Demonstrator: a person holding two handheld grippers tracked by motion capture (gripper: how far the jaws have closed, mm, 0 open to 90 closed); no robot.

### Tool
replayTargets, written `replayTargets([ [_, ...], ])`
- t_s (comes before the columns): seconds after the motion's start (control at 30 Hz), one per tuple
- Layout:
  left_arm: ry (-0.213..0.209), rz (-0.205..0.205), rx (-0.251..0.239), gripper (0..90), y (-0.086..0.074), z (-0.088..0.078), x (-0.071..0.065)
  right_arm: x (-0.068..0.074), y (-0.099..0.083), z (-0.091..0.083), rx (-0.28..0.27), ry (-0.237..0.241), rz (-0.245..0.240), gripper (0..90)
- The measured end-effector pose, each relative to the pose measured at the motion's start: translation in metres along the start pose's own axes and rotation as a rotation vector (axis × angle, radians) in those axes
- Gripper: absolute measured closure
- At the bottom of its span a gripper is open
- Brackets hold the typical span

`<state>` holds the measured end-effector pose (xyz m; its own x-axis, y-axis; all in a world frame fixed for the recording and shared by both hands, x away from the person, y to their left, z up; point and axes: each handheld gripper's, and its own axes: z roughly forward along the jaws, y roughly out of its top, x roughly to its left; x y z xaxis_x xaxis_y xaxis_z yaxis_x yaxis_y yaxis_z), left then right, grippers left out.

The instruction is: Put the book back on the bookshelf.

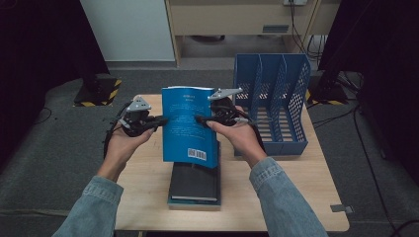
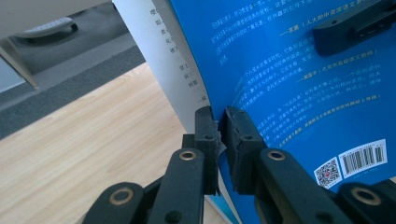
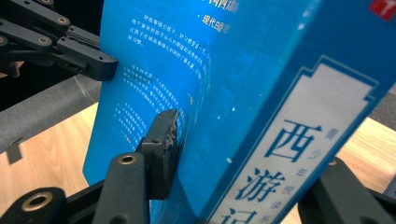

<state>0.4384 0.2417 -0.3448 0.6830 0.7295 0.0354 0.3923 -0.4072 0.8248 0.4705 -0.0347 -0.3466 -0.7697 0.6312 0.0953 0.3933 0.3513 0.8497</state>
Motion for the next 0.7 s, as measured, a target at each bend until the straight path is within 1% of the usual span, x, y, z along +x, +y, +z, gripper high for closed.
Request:
replayTargets([
  [0.1,0.002,-0.001,-0.004,83.3,0.002,0.002,0.002,-0.003,0.001,0.002,-0.008,-0.006,0.007,52.3],
  [0.27,0.014,0.006,0.003,83.3,0.007,0.007,0.006,-0.007,0.004,0.005,-0.003,-0.013,0.018,52.2],
  [0.37,0.014,0.011,0.001,83.4,0.009,0.007,0.008,-0.008,0.007,0.006,-0.007,-0.023,0.005,52.4],
  [0.5,0.013,0.033,0.004,83.3,0.007,0.004,0.006,-0.007,0.005,0.005,-0.014,-0.025,-0.020,52.5],
  [0.63,0.016,0.026,-0.010,83.4,0.003,-0.002,0.000,-0.001,0.003,0.001,-0.025,-0.029,-0.052,52.6],
  [0.7,0.023,0.025,-0.018,83.4,0.000,-0.007,-0.005,0.003,0.002,-0.002,-0.028,-0.032,-0.073,52.8],
])
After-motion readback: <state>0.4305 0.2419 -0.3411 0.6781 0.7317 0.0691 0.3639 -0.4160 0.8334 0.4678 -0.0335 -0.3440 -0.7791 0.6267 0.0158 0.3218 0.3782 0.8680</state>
